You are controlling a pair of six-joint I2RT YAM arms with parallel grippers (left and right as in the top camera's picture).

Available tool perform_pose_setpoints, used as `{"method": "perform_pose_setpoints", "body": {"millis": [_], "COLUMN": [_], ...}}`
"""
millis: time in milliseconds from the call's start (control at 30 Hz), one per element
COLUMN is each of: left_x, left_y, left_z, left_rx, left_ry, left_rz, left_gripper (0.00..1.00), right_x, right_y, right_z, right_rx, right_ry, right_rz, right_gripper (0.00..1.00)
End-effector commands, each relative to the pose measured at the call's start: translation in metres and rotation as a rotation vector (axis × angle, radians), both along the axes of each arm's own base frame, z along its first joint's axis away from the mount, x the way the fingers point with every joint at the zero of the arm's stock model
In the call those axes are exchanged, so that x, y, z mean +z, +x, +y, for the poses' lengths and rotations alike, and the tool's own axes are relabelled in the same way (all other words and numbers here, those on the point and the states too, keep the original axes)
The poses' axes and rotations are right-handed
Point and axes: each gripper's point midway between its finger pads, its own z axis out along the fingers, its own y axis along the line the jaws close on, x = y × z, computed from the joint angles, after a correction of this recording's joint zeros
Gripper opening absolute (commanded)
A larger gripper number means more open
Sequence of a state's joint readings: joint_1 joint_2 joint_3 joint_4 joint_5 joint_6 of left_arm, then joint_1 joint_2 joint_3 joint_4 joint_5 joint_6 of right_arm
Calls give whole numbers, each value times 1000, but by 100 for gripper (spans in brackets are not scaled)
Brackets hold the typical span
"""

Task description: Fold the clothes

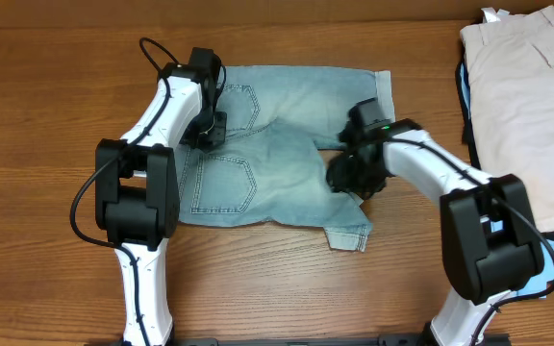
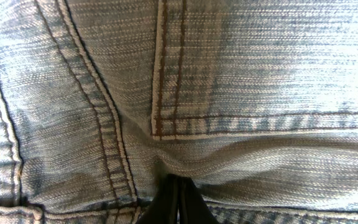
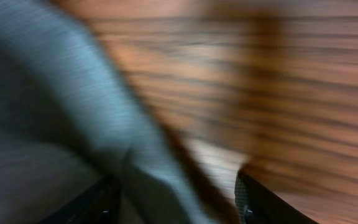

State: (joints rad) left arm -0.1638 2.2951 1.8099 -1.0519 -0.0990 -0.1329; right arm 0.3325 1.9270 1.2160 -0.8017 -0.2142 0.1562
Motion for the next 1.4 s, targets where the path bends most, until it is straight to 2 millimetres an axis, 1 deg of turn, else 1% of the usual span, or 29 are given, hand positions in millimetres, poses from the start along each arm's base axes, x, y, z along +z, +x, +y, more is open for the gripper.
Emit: {"method": "perform_pose_setpoints", "body": {"millis": [0,67,300,333,367,400,433,467,500,567,667,733,833,933,967,1033,1133,1167,1233,1300,1333,1367], "left_x": [-30,-30,-30,-30,-30,-30,-30,-30,-30,-30,-30,-30,-30,-30,-30,-30,-30,-30,-30,-30,-30,-30], "left_y": [-13,-13,-13,-13,-13,-13,-13,-13,-14,-14,-14,-14,-14,-14,-14,-14,-13,-13,-13,-13,-13,-13], "left_z": [17,17,17,16,16,16,17,16,16,15,13,13,13,13,13,13,13,13,13,13,13,13], "left_rx": [31,31,31,31,31,32,34,34,34,34,35,35,35,35,35,35,35,35,35,35,35,35], "left_ry": [70,70,70,69,69,69,70,69,66,58,51,51,51,51,51,51,50,50,50,50,50,50], "left_rz": [74,73,74,74,73,73,73,73,74,75,76,76,76,75,76,75,73,72,73,73,73,73], "left_gripper": [4,5,6,6,6,6,6,7,6,7,7,7,7,7,7,7,8,8,8,9,9,9], "right_x": [-4,-4,-6,-4,-3,-2,-1,0,1,5,20,37,67,89,92,92,84,80,73,67,65,64], "right_y": [-13,-16,-35,-42,-45,-48,-50,-52,-53,-54,-53,-49,-46,-51,-54,-62,-76,-79,-79,-73,-64,-58], "right_z": [16,21,26,33,35,38,39,40,42,46,53,58,71,86,92,102,115,116,109,91,69,55], "right_rx": [51,69,111,146,156,164,165,166,165,167,170,175,196,235,244,254,281,282,263,221,182,152], "right_ry": [16,12,-22,17,35,54,65,74,83,109,154,188,252,283,285,269,212,173,65,-55,-165,-225], "right_rz": [21,24,69,92,103,116,127,134,140,149,138,112,62,20,14,15,20,13,-17,-53,-84,-99], "right_gripper": [63,63,63,62,60,53,41,20,4,4,4,4,4,4,4,4,4,4,4,4,4,4]}}
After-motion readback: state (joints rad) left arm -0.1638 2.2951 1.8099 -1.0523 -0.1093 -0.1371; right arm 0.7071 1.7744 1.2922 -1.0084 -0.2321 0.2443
